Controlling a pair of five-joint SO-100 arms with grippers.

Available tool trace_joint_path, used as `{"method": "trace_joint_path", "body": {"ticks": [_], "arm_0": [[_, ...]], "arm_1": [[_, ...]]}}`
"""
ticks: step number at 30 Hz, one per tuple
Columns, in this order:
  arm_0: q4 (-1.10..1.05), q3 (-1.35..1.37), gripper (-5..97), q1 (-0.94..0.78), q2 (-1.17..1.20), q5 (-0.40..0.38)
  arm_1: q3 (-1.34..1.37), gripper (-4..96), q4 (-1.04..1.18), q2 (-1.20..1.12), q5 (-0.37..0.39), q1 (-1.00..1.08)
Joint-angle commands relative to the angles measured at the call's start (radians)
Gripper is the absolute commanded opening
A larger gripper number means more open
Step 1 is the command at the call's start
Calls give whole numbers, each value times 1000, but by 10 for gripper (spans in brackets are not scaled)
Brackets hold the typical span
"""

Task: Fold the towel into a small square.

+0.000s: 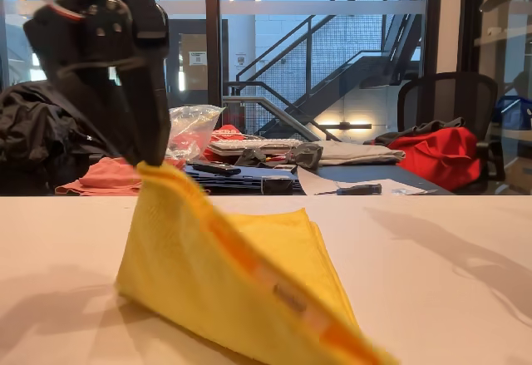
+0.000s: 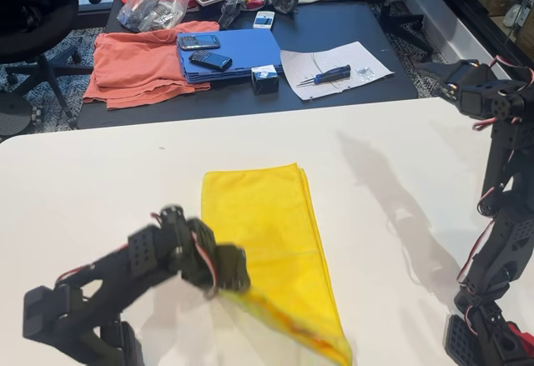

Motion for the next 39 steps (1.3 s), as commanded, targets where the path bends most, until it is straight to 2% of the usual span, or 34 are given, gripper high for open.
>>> {"method": "trace_joint_path", "body": {"ticks": [1,6,10,17,26,32,39], "arm_0": [[9,-3,216,-5,8,3],[8,-3,216,-6,8,3],[20,-3,216,-8,8,5],[21,-3,215,-8,8,5],[23,-3,215,-8,9,5],[23,-2,215,-15,8,5],[25,-2,215,-17,8,5]], "arm_1": [[-35,-13,-54,5,44,-146],[-28,-14,-252,-77,186,-422],[-29,-14,-377,-184,239,-526],[-41,-15,-575,-351,247,-566],[-41,-16,-802,-413,250,-652],[-41,-16,-856,-413,296,-687],[-72,-16,-920,-531,302,-749]]}}
